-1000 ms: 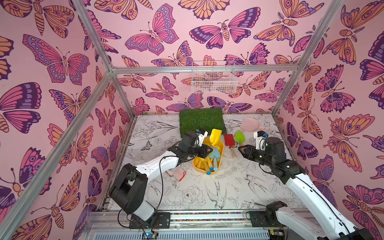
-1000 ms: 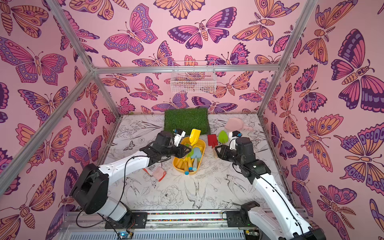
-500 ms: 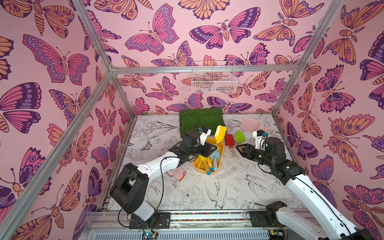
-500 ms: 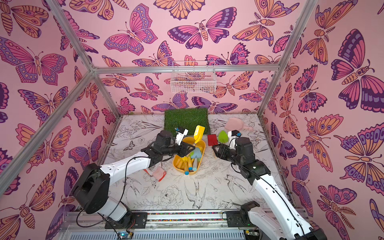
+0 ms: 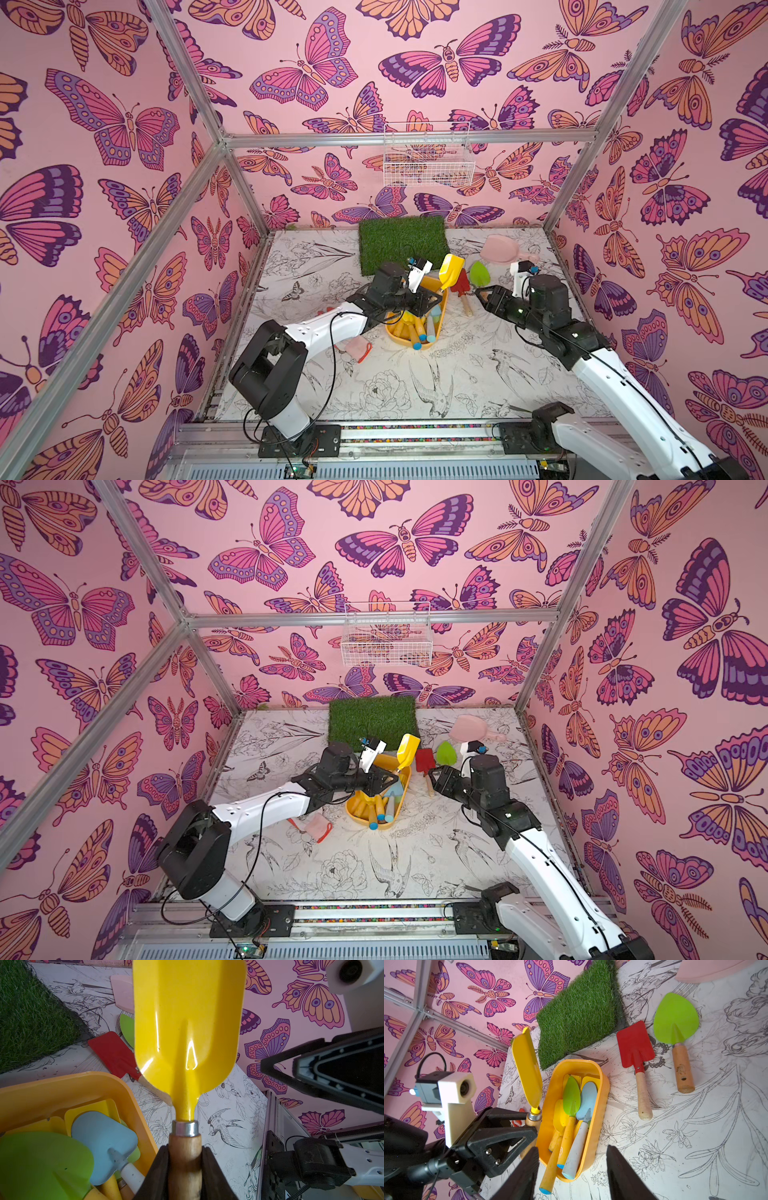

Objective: Take the shovel out of the storage box
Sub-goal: Place the shovel at the center of the board.

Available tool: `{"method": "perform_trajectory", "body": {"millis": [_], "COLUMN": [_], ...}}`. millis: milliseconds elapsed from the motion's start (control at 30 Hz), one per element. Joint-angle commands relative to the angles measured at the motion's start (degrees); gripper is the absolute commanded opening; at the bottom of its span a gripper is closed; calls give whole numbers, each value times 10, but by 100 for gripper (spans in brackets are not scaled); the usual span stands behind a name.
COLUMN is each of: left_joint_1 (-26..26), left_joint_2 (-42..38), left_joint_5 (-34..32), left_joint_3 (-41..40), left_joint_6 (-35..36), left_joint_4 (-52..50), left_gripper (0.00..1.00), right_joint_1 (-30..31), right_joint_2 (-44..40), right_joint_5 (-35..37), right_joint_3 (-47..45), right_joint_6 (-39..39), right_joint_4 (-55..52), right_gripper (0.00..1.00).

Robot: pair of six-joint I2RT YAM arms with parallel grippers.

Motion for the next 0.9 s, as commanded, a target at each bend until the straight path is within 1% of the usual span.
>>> {"method": "perform_trajectory", "body": {"millis": [0,133,200,367,533,700,800,867], "left_joint_1": [-6,-13,-17,-23,-27,-29,-29,-30], "left_joint_2": [8,10,12,19,18,15,11,10], "left_joint_5": [24,25,23,22,28,29,30,30], "left_joint_3": [11,9,10,12,11,9,8,7], "left_joint_6": [26,41,46,44,44,42,42,42], "left_joint_4": [35,36,35,35,35,35,35,35], "left_gripper": [0,0,0,0,0,0,0,0], "right_joint_1": [5,10,23,70,91,101,107,108], "right_joint_2": [6,31,43,69,101,131,143,151], "right_joint_5": [28,23,27,75,109,158,188,194], "right_joint_3": [11,24,34,64,92,117,128,132], "right_joint_6": [41,49,47,25,7,-6,-15,-20], "right_joint_4": [9,17,23,25,21,1,-9,-7], "right_gripper": [56,56,55,54,50,42,33,23]}}
